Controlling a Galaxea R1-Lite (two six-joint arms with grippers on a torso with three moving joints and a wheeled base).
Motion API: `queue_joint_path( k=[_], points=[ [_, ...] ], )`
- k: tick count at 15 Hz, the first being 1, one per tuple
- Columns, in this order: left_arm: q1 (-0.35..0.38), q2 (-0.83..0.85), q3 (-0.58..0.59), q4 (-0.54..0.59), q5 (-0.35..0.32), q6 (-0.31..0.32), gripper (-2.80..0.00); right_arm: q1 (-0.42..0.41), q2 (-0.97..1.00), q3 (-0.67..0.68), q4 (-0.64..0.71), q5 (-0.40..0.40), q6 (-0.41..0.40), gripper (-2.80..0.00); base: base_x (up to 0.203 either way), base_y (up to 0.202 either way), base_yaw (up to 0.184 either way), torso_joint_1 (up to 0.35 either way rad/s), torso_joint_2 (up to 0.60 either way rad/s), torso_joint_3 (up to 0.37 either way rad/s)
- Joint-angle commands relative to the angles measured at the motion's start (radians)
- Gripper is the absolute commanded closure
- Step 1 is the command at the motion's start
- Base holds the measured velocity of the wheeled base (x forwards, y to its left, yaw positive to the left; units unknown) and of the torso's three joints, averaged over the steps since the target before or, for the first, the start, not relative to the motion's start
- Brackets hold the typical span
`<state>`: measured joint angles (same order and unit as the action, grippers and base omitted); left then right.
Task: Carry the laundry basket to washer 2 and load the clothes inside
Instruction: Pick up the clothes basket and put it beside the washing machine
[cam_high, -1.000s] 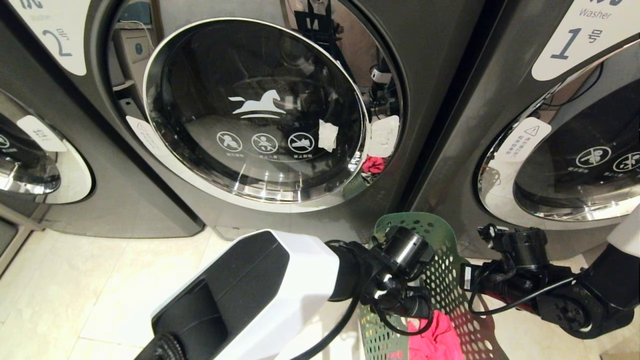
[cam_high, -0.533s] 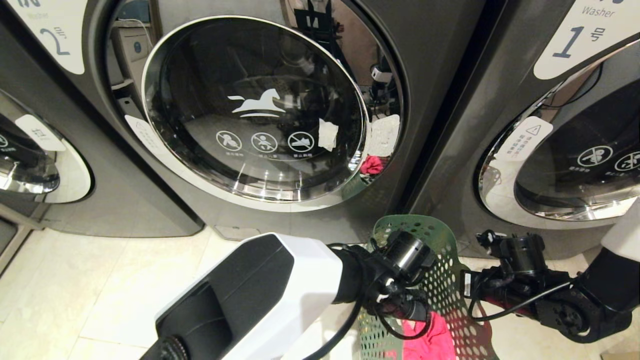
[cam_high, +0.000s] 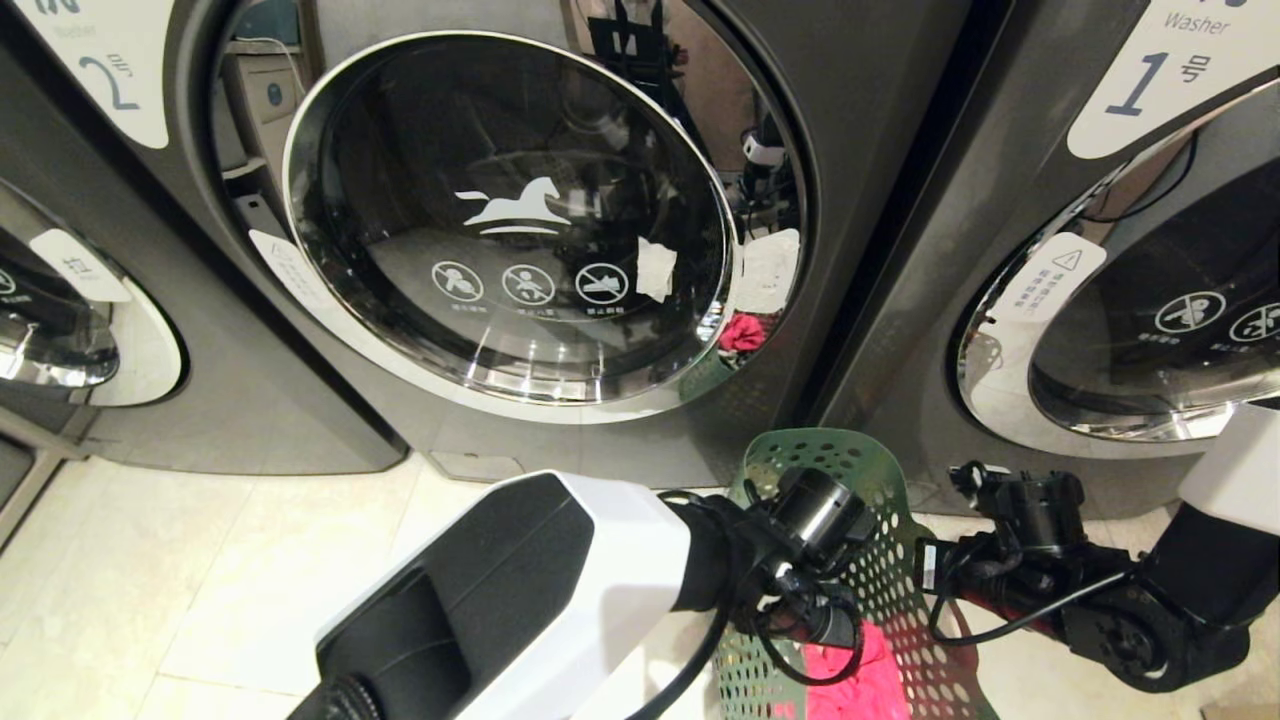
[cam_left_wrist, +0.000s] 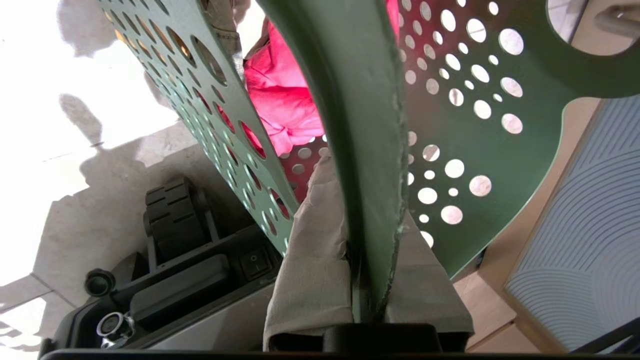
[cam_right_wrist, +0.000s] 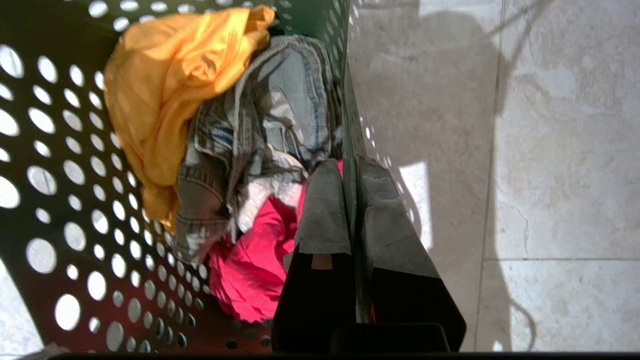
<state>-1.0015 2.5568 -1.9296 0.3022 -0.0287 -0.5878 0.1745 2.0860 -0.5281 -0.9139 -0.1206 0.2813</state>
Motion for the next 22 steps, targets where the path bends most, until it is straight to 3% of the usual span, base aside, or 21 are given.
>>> queue_joint_path(
  k=[1, 2, 3, 9, 13, 16, 22],
  points=[
    [0.000, 0.002, 0.000, 0.010, 0.000, 0.009, 0.00, 0.000, 0.009, 0.005, -0.006, -0.002, 0.003, 0.00, 0.000, 0.000, 0.000, 0.000, 0.00, 0.000],
    [-0.001, 0.003, 0.000, 0.026, 0.000, 0.029, 0.00, 0.000, 0.009, 0.007, -0.006, -0.002, 0.004, 0.00, 0.000, 0.000, 0.000, 0.000, 0.00, 0.000],
    [0.000, 0.002, 0.000, 0.026, 0.000, 0.033, -2.80, 0.000, 0.009, 0.008, -0.006, -0.002, 0.005, 0.00, 0.000, 0.000, 0.000, 0.000, 0.00, 0.000],
    [0.002, -0.009, 0.000, 0.093, 0.010, 0.034, -2.80, -0.016, 0.006, 0.005, -0.006, -0.002, -0.004, 0.00, 0.000, 0.000, 0.000, 0.000, 0.00, 0.000],
    [0.021, -0.014, 0.000, 0.228, 0.164, 0.029, -2.80, -0.057, 0.005, 0.011, -0.006, -0.004, -0.007, 0.00, 0.000, 0.000, 0.000, 0.000, 0.00, 0.000],
    [0.032, -0.034, 0.000, 0.247, 0.165, 0.029, -2.80, -0.094, -0.003, 0.023, -0.006, -0.003, -0.009, 0.00, 0.000, 0.000, 0.000, 0.000, 0.00, 0.000],
    [0.030, -0.070, 0.000, 0.281, 0.168, 0.026, -2.80, -0.223, -0.018, 0.032, -0.008, 0.025, -0.103, 0.00, 0.000, 0.000, 0.000, 0.000, 0.00, 0.000]
  ],
)
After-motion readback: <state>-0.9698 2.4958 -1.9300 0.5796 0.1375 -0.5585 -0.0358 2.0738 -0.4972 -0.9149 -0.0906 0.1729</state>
